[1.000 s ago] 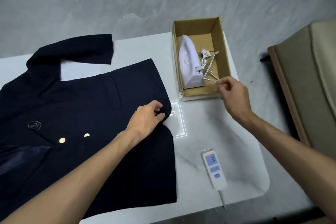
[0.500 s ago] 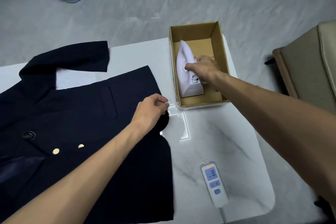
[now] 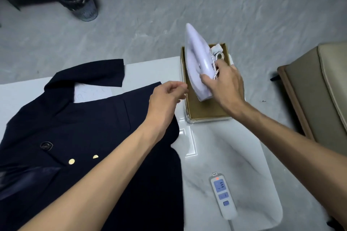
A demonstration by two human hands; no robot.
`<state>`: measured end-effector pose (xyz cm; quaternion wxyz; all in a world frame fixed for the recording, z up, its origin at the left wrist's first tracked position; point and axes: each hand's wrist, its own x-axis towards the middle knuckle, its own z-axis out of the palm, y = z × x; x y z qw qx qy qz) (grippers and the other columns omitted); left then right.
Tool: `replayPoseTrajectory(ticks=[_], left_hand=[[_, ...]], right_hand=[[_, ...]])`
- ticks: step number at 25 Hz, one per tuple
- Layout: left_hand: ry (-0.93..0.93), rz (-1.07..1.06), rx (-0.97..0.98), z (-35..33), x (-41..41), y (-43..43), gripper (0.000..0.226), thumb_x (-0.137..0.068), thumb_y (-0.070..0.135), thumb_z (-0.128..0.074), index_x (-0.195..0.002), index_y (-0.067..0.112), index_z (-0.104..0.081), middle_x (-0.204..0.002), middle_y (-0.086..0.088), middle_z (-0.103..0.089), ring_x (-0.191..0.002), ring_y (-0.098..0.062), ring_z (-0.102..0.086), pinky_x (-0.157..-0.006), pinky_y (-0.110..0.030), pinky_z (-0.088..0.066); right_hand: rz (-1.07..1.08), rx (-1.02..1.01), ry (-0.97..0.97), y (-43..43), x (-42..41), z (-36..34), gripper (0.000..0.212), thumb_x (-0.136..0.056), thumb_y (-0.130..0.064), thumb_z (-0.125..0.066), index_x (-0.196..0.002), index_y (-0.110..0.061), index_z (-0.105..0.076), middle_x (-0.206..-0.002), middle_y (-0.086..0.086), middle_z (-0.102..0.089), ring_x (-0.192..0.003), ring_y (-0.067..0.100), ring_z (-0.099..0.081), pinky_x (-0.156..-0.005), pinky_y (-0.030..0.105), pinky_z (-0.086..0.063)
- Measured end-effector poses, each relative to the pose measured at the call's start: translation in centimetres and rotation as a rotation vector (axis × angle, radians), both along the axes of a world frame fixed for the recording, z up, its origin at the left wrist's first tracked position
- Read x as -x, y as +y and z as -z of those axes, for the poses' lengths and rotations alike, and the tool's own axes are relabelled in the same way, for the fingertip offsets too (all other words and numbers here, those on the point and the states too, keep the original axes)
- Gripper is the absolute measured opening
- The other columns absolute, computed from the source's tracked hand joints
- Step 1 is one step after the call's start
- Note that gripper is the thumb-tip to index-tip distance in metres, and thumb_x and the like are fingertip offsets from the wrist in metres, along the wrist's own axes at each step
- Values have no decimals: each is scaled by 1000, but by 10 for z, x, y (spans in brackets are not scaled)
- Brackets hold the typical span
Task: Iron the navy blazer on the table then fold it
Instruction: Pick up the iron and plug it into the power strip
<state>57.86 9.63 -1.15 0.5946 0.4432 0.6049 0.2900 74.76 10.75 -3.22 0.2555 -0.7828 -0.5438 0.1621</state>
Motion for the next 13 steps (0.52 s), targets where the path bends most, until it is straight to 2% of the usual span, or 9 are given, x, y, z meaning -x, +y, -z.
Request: replayPoseTrajectory(ticks=[2, 4, 7, 9, 11, 13], left_hand=[[21, -10, -36, -24, -2, 2, 25, -90, 46, -64, -86, 22, -72, -88, 6, -75, -88, -13, -69, -88, -32, -52], [47, -36, -32, -41, 7, -8, 35, -87, 48, -66, -79, 15, -68, -79, 5, -71, -78, -17, -67, -77, -32, -50], [71, -120, 90, -42, 45, -27, 36, -85, 36, -75, -77, 4, -60, -72, -9, -63, -65, -20, -57, -65, -34, -45], [62, -147, 186, -32, 80, -38, 38, -85, 27, -75, -86, -8, -63, -80, -20, -71, -69, -28, -66, -70, -40, -54], [88, -156, 252, -23, 110, -47, 32, -85, 17, -73, -93, -12, -64, -88, -26, -71, -74, -33, -71, -75, -47, -59], [43, -219, 302, -18, 138, -58, 17, -85, 6, -69, -91, -10, -65, -80, -23, -69, -62, -22, -68, -60, -36, -59]], right_hand=[[-99, -145, -15, -25, 26, -30, 26, -84, -33, -67, -84, -20, -44, -68, -11, -38, -81, 20, -38, -61, 29, -22], [-169, -208, 36, -48, 59, -46, 27, -84, -32, -67, -79, -21, -43, -68, -13, -42, -77, 16, -35, -59, 27, -20], [-214, -136, 172, -76, 112, -38, 19, -83, -31, -65, -88, -13, -60, -78, -7, -59, -80, 16, -42, -63, 31, -36], [-190, -42, 368, -95, 142, -29, 20, -83, -30, -68, -97, -17, -65, -83, -8, -61, -86, 16, -49, -69, 32, -45], [-111, 74, 684, -112, 164, -25, 15, -84, -28, -72, -98, -26, -66, -87, -10, -61, -81, 11, -54, -67, 25, -47], [-37, 213, 923, -124, 182, -20, 18, -84, -22, -74, -99, -27, -66, -86, -7, -64, -74, 9, -59, -66, 23, -48]])
